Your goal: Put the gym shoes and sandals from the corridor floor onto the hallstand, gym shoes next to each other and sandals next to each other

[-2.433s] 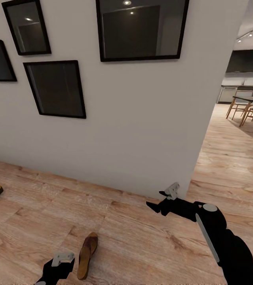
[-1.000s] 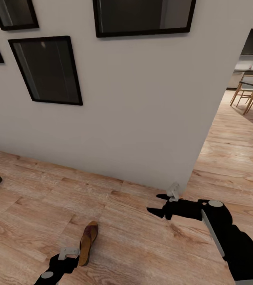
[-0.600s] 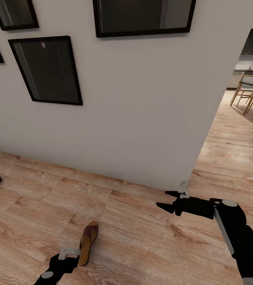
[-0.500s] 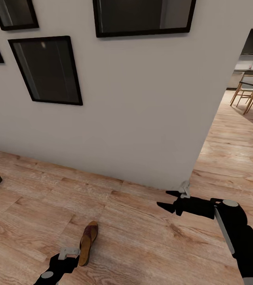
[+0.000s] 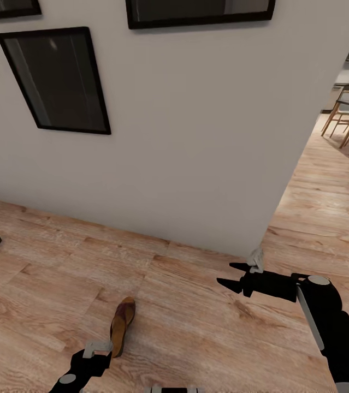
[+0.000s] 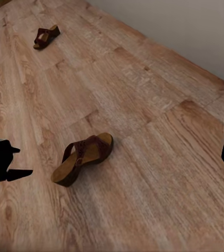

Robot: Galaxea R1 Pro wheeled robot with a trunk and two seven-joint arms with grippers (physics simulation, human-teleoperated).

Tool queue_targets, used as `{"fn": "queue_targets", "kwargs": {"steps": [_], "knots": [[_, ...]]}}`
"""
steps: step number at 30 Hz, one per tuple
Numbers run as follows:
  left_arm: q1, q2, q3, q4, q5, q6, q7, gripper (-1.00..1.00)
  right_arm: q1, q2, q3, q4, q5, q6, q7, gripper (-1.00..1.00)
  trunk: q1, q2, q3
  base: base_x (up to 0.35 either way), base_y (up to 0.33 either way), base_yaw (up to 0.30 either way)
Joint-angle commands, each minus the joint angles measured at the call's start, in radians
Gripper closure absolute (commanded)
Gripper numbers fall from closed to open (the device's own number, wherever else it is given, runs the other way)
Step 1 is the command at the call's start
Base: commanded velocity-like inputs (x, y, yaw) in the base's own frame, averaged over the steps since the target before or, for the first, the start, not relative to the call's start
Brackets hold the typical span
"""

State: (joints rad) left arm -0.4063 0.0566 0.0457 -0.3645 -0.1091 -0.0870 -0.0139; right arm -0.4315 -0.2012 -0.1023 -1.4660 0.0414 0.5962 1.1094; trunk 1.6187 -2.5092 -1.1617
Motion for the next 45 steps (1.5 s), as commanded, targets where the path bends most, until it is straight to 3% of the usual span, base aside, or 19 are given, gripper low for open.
{"fn": "queue_targets", "kwargs": {"steps": [1, 13, 25, 45], "knots": [[-0.001, -0.002, 0.005, 0.000, -0.010, -0.004, -0.001, -1.00, -0.001, 0.000, -0.002, -0.001, 0.004, 0.007, 0.006, -1.00, 0.000, -0.001, -0.005, 0.000, 0.000, 0.000], [-0.062, -0.011, 0.005, -0.014, -0.011, 0.044, 0.000, -1.00, -0.001, -0.001, -0.005, -0.002, 0.005, 0.007, 0.006, -1.00, 0.006, -0.003, -0.051, 0.000, 0.000, 0.000], [-0.074, -0.013, 0.005, -0.015, -0.011, 0.063, -0.001, -1.00, -0.001, -0.001, -0.005, -0.002, 0.005, 0.007, 0.006, -1.00, 0.011, -0.006, -0.098, 0.000, 0.000, 0.000], [-0.074, -0.013, 0.005, -0.074, -0.011, 0.055, -0.002, -1.00, -0.001, -0.001, -0.005, -0.002, 0.003, 0.007, 0.006, -1.00, 0.011, -0.006, -0.106, 0.074, 0.000, 0.000]]}}
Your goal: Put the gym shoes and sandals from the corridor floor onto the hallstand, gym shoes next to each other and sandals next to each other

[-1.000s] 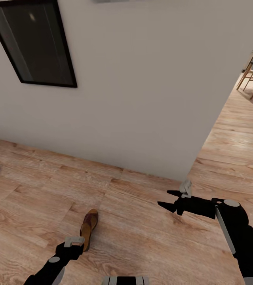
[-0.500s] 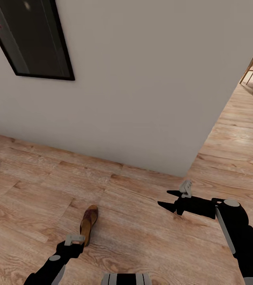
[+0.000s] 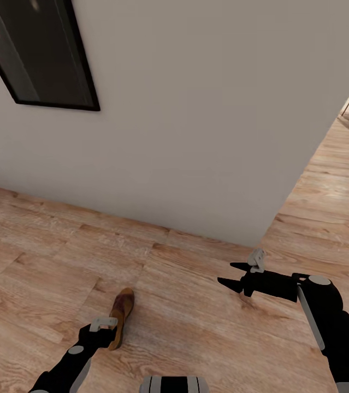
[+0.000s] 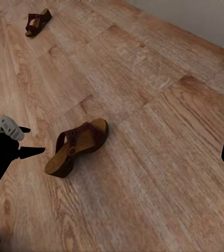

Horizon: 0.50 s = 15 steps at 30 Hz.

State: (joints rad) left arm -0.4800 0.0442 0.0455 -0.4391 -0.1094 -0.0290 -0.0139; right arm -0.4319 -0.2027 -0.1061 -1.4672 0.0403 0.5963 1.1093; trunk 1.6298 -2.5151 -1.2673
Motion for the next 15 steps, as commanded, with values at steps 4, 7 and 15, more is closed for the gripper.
{"fn": "queue_targets", "kwargs": {"steps": [4, 7, 15], "knots": [[0.001, 0.000, 0.004, -0.001, -0.010, -0.007, -0.001, -1.00, 0.000, 0.000, -0.001, -0.001, 0.004, 0.007, 0.006, -1.00, 0.000, 0.000, -0.001, 0.032, 0.000, 0.000], [0.001, 0.000, 0.004, -0.001, -0.011, -0.009, -0.001, -1.00, 0.000, 0.000, -0.001, -0.001, 0.004, 0.007, 0.006, -1.00, 0.000, 0.000, -0.001, 0.012, 0.000, 0.000], [0.001, -0.001, 0.003, -0.001, -0.012, -0.048, -0.002, -1.00, -0.001, 0.000, -0.001, -0.001, 0.004, 0.007, 0.006, -1.00, 0.000, 0.000, -0.001, 0.002, 0.000, 0.000]]}}
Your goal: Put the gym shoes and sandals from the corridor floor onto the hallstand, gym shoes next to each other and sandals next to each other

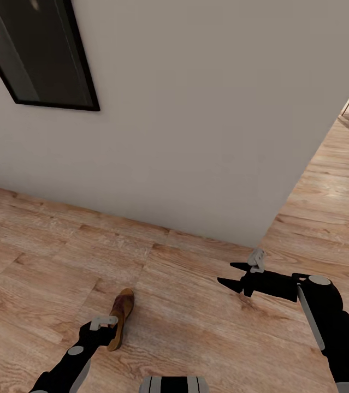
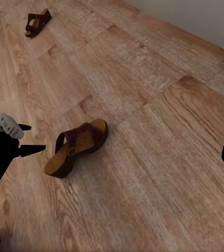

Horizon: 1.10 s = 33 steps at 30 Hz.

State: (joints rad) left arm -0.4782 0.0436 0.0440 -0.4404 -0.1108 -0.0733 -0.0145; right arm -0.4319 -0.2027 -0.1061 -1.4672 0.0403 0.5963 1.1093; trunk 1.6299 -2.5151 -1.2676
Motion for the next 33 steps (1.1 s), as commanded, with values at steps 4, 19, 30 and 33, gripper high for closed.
{"fn": "queue_targets", "kwargs": {"steps": [4, 19, 30, 33], "knots": [[0.000, 0.001, -0.004, 0.001, -0.010, -0.011, -0.002, -1.00, 0.000, 0.000, -0.001, -0.001, 0.004, 0.007, 0.006, -1.00, 0.000, 0.000, -0.001, 0.000, 0.000, 0.000], [0.000, 0.001, -0.058, 0.000, -0.005, -0.046, 0.001, -1.00, -0.001, 0.000, -0.002, -0.001, 0.003, 0.007, 0.006, -1.00, 0.003, -0.002, -0.040, 0.000, 0.000, 0.000], [0.000, 0.002, -0.058, 0.005, -0.001, -0.107, 0.001, -1.00, -0.001, 0.000, -0.003, -0.002, 0.003, 0.007, 0.006, -1.00, 0.008, -0.005, -0.100, 0.000, 0.000, 0.000], [0.000, 0.003, -0.058, 0.002, -0.001, -0.111, 0.001, -1.00, 0.000, 0.000, -0.002, -0.002, 0.003, 0.007, 0.006, -1.00, 0.010, -0.005, -0.116, 0.000, 0.000, 0.000]]}}
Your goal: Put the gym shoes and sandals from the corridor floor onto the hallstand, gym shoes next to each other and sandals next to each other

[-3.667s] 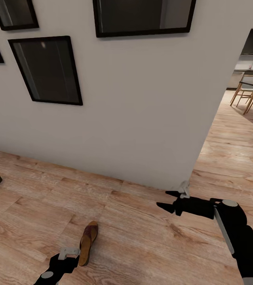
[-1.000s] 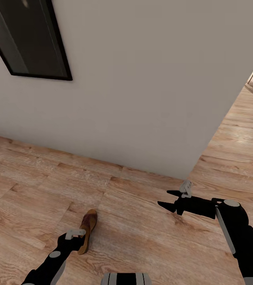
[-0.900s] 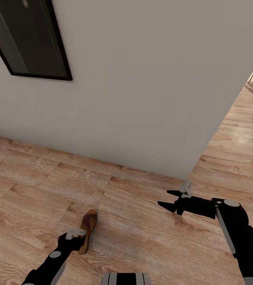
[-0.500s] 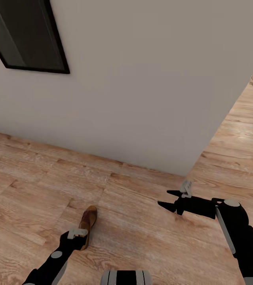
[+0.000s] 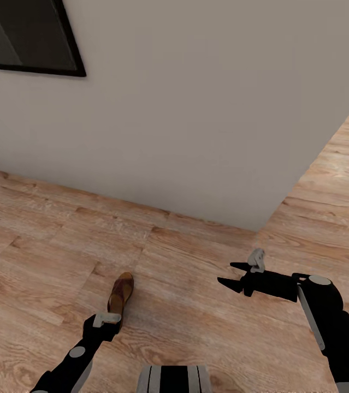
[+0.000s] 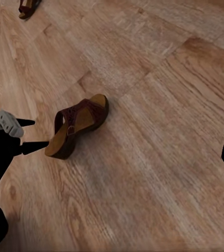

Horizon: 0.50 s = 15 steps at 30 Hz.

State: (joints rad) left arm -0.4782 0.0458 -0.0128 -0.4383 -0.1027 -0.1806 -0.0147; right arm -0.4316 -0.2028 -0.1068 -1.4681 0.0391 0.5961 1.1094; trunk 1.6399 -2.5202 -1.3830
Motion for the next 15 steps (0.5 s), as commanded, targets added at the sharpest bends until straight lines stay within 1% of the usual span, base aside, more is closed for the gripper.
{"fn": "queue_targets", "kwargs": {"steps": [1, 4, 8, 14, 15], "knots": [[0.000, 0.001, -0.001, 0.000, -0.009, -0.004, 0.001, -1.00, -0.001, 0.000, -0.001, -0.001, 0.004, 0.007, 0.006, -1.00, 0.000, -0.001, -0.006, 0.000, 0.000, 0.000], [0.000, 0.001, 0.000, -0.001, -0.009, -0.005, 0.002, -1.00, -0.001, 0.000, -0.001, -0.001, 0.004, 0.007, 0.006, -1.00, 0.002, -0.001, -0.023, 0.000, 0.000, 0.000], [-0.002, 0.000, 0.003, -0.006, -0.008, -0.006, 0.006, -1.00, 0.000, 0.000, -0.001, -0.001, 0.004, 0.007, 0.006, -1.00, 0.002, -0.001, -0.029, 0.000, 0.000, 0.000], [-0.003, 0.000, 0.004, -0.036, -0.006, -0.004, 0.008, -1.00, -0.001, 0.000, -0.001, -0.001, 0.004, 0.007, 0.006, -1.00, 0.002, -0.001, -0.039, 0.000, 0.000, 0.000], [-0.003, -0.001, 0.005, -0.047, -0.005, -0.003, 0.008, -1.00, -0.001, 0.000, -0.001, -0.001, 0.004, 0.007, 0.006, -1.00, 0.002, -0.001, -0.043, 0.000, 0.000, 0.000]]}}
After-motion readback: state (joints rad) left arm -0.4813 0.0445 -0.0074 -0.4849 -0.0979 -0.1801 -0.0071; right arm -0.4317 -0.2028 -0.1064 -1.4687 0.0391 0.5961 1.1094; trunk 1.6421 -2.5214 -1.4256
